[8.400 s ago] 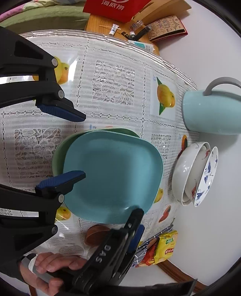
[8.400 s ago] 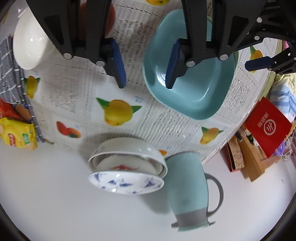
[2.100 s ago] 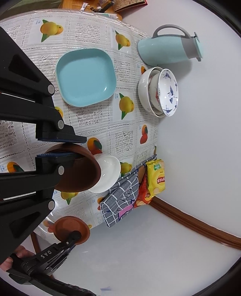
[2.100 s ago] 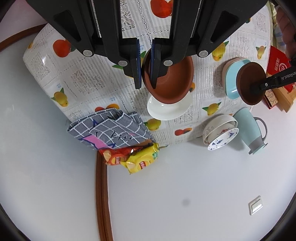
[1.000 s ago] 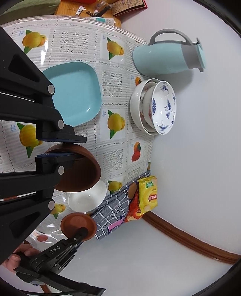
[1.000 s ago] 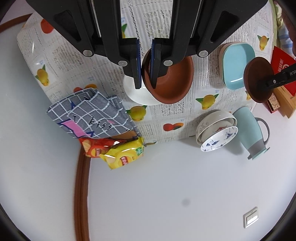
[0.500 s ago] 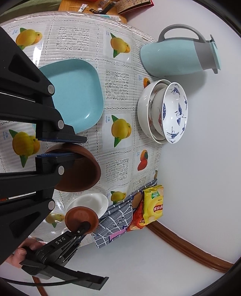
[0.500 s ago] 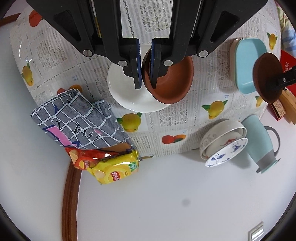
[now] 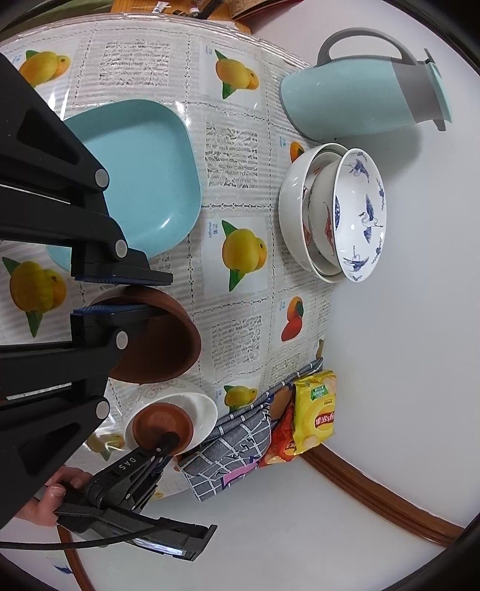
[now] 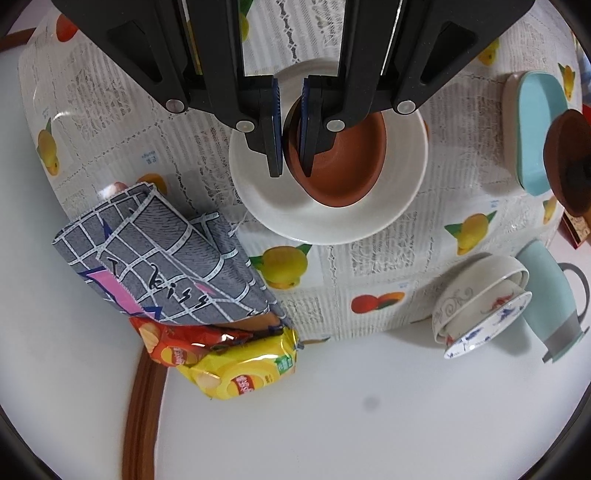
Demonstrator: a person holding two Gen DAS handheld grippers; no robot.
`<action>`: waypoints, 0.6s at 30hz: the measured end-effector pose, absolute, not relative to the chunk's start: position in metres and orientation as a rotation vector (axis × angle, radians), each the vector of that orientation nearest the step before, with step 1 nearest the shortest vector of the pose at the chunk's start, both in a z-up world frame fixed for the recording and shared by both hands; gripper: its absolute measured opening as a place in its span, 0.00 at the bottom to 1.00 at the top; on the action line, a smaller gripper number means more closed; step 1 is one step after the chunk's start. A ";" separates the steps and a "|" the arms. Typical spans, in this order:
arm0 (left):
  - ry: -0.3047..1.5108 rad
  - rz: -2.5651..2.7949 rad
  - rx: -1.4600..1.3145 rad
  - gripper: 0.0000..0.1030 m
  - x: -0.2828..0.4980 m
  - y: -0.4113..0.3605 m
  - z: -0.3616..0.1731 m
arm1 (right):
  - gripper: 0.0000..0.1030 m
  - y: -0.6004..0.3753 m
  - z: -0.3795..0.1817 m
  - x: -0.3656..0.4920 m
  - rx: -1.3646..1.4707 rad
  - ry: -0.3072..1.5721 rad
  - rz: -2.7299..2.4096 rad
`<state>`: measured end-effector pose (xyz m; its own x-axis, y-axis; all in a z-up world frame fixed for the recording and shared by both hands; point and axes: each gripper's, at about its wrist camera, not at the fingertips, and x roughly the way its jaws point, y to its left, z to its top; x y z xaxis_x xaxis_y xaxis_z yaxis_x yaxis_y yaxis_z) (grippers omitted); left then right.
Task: Organize plates and bowls
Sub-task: 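Lower the right gripper's brown bowl into the white bowl and open the right gripper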
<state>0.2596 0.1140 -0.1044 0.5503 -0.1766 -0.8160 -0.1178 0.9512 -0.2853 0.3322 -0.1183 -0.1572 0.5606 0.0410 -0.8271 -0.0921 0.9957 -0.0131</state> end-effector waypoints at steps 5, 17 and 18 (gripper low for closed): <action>1.002 -0.031 -0.327 0.08 0.265 0.116 -0.109 | 0.08 -0.114 -0.165 0.339 -0.069 0.988 0.090; 1.020 -0.029 -0.311 0.08 0.275 0.115 -0.116 | 0.09 -0.104 -0.169 0.350 -0.093 0.998 0.117; 1.019 -0.029 -0.309 0.09 0.275 0.115 -0.116 | 0.09 -0.103 -0.169 0.351 -0.097 0.997 0.117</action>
